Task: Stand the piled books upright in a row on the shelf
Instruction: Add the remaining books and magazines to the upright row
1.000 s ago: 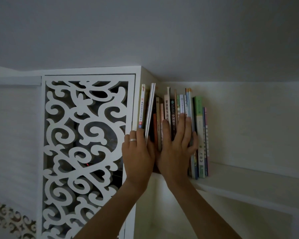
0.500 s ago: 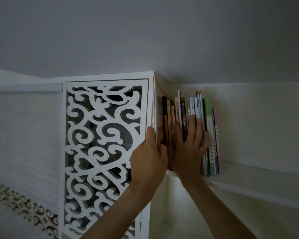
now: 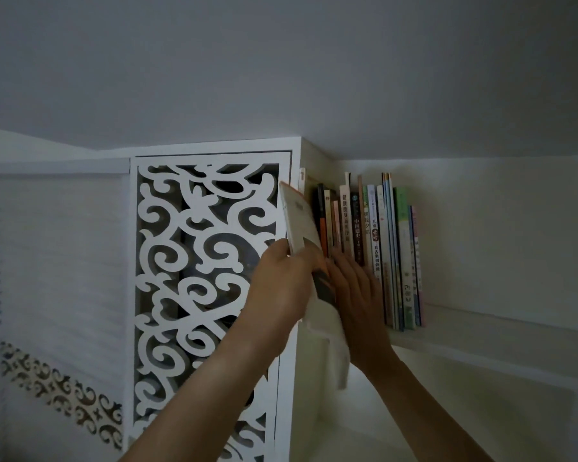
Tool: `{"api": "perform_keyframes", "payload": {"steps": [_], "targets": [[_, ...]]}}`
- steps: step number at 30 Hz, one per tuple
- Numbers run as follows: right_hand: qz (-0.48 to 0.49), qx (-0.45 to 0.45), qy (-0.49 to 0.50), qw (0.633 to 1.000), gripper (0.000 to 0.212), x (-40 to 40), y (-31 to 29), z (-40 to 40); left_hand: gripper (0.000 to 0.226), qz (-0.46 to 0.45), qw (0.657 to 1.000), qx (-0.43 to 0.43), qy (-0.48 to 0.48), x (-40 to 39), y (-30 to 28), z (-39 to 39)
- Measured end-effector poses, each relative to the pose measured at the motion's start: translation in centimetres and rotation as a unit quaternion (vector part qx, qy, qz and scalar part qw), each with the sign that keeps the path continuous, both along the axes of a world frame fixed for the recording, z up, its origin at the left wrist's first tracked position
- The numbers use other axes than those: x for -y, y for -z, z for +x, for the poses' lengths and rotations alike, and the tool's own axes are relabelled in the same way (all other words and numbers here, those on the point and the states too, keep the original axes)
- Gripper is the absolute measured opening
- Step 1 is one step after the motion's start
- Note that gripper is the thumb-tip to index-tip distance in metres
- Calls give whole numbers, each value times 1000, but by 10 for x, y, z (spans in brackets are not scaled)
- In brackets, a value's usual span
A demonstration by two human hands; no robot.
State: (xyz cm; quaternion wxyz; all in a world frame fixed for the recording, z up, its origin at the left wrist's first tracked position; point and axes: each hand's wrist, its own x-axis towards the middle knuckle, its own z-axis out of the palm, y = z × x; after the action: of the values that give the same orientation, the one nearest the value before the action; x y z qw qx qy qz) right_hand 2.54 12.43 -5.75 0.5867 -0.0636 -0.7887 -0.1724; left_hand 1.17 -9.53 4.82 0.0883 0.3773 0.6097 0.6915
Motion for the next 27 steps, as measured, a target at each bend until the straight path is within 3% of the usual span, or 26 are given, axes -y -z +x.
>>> {"api": "perform_keyframes", "payload": {"steps": [2, 4, 6, 8, 9, 11, 13, 15, 18, 23, 27], "targets": [[-72, 14, -105, 992, 61, 3, 0, 8, 14, 24, 998, 23, 49, 4, -6, 7], [-203, 5, -198, 959, 62, 15, -3, 20, 38, 108, 988, 56, 95, 7, -13, 11], [-277, -46, -255, 925, 47, 34, -8, 30, 52, 166, 981, 71, 78, 2, -16, 8], [-305, -115, -332, 885, 31, 54, -13, 42, 37, 169, 983, -50, -56, -14, -10, -9], [-316, -126, -365, 866, 32, 59, -14, 49, 41, 139, 971, -138, -140, -20, -5, -18], [-324, -101, -398, 852, 41, 62, -23, 59, 69, 102, 940, -246, -215, -33, 8, -38], [-320, -81, -408, 851, 51, 65, -35, 65, 70, 105, 920, -280, -253, -36, 15, -51], [-345, -69, -402, 845, 47, 60, -44, 65, 43, 108, 915, -280, -268, -36, 20, -63], [-364, -87, -373, 849, 40, 45, -52, 60, 32, 86, 946, -270, -155, -25, 18, -74], [-397, -63, -319, 858, 30, 16, -53, 47, 21, -68, 965, -235, 91, -9, 20, -74], [-373, 2, -234, 898, 29, 16, -51, 34, 22, -44, 988, -141, 53, -12, 34, -71]]}}
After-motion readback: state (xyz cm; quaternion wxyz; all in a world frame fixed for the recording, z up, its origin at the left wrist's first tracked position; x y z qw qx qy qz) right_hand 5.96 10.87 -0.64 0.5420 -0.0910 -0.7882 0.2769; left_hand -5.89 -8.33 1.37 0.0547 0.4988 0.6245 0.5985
